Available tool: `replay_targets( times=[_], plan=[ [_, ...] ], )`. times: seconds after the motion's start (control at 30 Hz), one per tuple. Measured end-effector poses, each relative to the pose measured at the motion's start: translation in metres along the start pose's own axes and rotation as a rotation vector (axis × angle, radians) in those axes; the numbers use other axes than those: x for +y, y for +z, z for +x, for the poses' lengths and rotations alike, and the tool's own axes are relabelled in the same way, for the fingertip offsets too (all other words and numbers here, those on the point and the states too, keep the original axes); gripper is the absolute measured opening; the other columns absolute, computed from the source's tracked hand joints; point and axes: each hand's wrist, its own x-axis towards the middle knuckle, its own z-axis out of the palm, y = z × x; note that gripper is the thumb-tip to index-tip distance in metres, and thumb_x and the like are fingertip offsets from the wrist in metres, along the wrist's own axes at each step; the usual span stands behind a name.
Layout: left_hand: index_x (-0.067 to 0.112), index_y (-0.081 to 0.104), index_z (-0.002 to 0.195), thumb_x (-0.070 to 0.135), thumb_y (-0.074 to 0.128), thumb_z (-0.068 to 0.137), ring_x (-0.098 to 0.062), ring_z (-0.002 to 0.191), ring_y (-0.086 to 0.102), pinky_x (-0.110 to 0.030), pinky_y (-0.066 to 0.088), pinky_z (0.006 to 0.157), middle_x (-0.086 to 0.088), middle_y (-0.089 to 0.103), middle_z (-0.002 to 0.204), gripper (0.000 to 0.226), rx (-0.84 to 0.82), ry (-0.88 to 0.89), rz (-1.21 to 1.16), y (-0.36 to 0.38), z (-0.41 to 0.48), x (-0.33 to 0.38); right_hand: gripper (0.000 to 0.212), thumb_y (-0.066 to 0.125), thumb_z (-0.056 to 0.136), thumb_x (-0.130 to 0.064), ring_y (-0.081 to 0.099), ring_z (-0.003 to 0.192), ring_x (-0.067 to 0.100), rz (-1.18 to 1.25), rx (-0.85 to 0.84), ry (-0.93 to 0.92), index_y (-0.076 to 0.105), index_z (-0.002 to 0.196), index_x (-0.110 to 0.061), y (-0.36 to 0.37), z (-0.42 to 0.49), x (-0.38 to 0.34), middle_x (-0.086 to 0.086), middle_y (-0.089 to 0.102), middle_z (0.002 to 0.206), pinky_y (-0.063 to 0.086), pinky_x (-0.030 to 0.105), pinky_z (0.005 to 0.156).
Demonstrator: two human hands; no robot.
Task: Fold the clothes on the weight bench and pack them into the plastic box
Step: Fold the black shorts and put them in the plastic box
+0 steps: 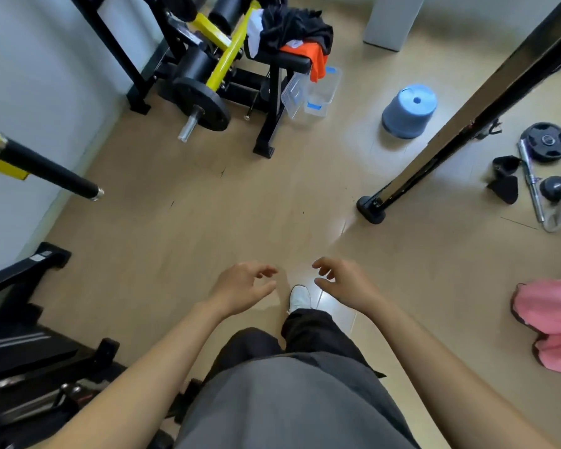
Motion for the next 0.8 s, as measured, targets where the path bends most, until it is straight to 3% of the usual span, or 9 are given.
replay_targets(
  times=[0.27,0.5,0.8],
  plan=[
    [0.034,0.066,0.123,0.043,0.061,0.093,-0.005,0.11,0.061,-0.03,0.048,0.093,0.017,0.068,0.12,0.032,0.029,-0.018,0.011,-0.093,0.12,0.026,0.032,0.063,0.093,-0.03,0.059,0.089,0.013,-0.049,0.015,-0.008,0.061,0.123,-0.022,-0.105,0.123,-0.015,-0.003,0.065,0.106,0.045,0.025,0.078],
    [0.037,0.066,0.122,0.044,0.06,0.093,-0.003,0.109,0.061,-0.025,0.046,0.086,0.021,0.067,0.12,0.031,0.021,0.024,0.021,-0.171,0.262,0.024,0.032,0.063,0.092,-0.032,0.062,0.093,0.015,-0.049,0.055,0.095,0.063,0.122,-0.023,-0.179,0.229,-0.029,-0.004,0.066,0.105,0.052,0.033,0.085],
    [0.034,0.067,0.119,0.045,0.06,0.091,-0.008,0.104,0.064,-0.033,0.05,0.089,0.017,0.069,0.114,0.03,0.011,0.124,0.11,-0.284,0.427,0.063,0.031,0.062,0.092,-0.028,0.061,0.092,0.016,0.073,0.162,0.267,0.062,0.123,-0.023,-0.291,0.332,-0.039,-0.005,0.064,0.105,0.049,0.032,0.086]
  ],
)
